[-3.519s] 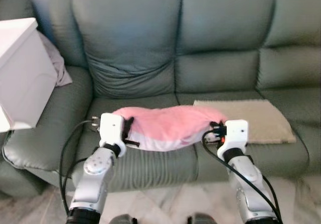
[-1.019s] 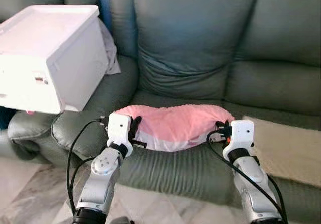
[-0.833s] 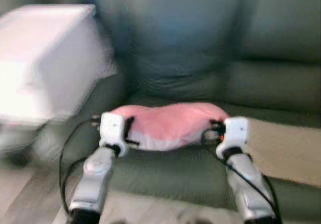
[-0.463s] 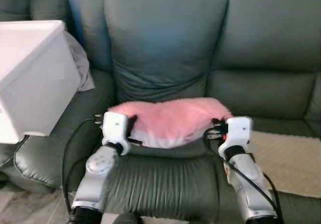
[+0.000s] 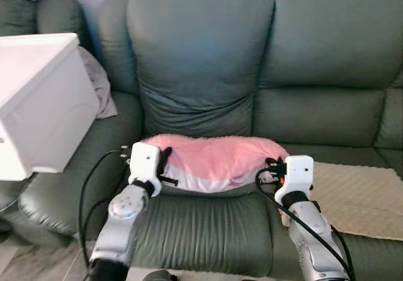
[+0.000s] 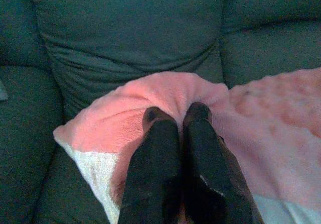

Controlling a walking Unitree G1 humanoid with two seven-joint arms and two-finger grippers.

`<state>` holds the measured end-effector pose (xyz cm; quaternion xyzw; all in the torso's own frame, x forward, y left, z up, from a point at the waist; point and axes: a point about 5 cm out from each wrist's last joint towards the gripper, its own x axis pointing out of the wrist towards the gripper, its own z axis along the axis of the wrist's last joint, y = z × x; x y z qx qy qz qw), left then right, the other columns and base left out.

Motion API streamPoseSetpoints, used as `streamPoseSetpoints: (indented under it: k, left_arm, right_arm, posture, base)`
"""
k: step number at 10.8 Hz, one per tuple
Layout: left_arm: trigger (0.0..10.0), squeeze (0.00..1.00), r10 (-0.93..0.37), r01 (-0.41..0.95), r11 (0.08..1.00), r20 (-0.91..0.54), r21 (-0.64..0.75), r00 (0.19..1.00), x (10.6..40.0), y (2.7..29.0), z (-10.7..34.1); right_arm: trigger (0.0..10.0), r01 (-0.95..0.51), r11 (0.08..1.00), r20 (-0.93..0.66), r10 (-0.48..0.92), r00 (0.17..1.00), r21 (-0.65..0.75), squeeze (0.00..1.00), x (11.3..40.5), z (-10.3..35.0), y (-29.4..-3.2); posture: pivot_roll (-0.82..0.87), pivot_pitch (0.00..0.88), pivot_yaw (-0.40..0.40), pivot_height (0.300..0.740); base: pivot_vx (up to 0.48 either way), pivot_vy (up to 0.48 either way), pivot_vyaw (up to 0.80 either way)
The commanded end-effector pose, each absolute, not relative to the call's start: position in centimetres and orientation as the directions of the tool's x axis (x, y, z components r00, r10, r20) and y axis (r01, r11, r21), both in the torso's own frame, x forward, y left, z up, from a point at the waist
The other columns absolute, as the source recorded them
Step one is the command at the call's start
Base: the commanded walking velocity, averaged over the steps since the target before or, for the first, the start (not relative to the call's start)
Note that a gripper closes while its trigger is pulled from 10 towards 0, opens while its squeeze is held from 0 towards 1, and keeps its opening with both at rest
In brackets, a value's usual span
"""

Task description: Move the pillow to the sofa

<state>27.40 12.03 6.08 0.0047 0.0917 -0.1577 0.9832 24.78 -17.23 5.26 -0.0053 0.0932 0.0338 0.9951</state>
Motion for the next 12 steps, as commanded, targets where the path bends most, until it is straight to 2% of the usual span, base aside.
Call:
streamPoseSetpoints:
  k: [1,2,5,7,9,11,12]
  left_arm:
    - [10.0,0.00,-0.284,0.294,0.955,-0.198,0.027,0.938,28.2,12.8,6.1]
    - [10.0,0.00,-0.263,0.282,0.958,-0.244,0.045,0.933,28.9,13.2,5.5]
    - [10.0,0.00,-0.248,0.287,0.953,-0.295,0.098,0.923,30.3,13.0,4.5]
    - [10.0,0.00,-0.185,0.226,0.970,-0.343,0.086,0.921,31.4,13.7,3.5]
    - [10.0,0.00,-0.168,0.204,0.976,-0.321,0.081,0.932,32.1,13.7,3.9]
    - [10.0,0.00,-0.105,0.150,0.981,-0.318,0.119,0.942,33.1,14.6,4.2]
    - [10.0,0.00,-0.068,0.127,0.979,-0.331,0.158,0.941,33.1,15.6,4.0]
  right_arm:
    - [10.0,-0.078,0.997,-0.201,0.079,0.976,0.013,0.00,24.9,5.1,-16.8]
    - [10.0,-0.061,0.998,-0.231,0.063,0.971,0.013,0.00,25.0,4.7,-16.8]
    - [10.0,-0.067,0.998,-0.271,0.070,0.960,0.021,0.00,26.2,4.1,-16.1]
    - [10.0,0.002,1.000,-0.203,-0.005,0.979,-0.018,0.00,28.9,5.9,-17.2]
    - [10.0,0.027,0.998,-0.136,-0.034,0.990,-0.053,0.00,30.0,7.2,-17.6]
    - [10.0,-0.025,0.999,-0.182,0.021,0.983,-0.022,0.00,30.2,6.2,-15.6]
    - [10.0,-0.079,0.997,-0.233,0.080,0.969,0.016,0.00,29.8,4.9,-13.7]
  posture:
    - [-0.05,0.000,0.048,0.740]
    - [-0.05,0.000,0.054,0.740]
    - [-0.05,0.101,0.063,0.740]
    - [-0.04,0.183,0.036,0.740]
    - [-0.04,0.218,0.026,0.740]
    - [-0.07,0.250,0.021,0.740]
    - [-0.08,0.265,0.012,0.740]
  base:
    - [0.000,0.000,0.00]
    - [0.000,0.000,0.00]
    - [0.000,0.000,0.00]
    - [0.000,0.000,0.00]
    - [0.000,0.000,0.00]
    - [0.000,0.000,0.00]
    - [0.000,0.000,0.00]
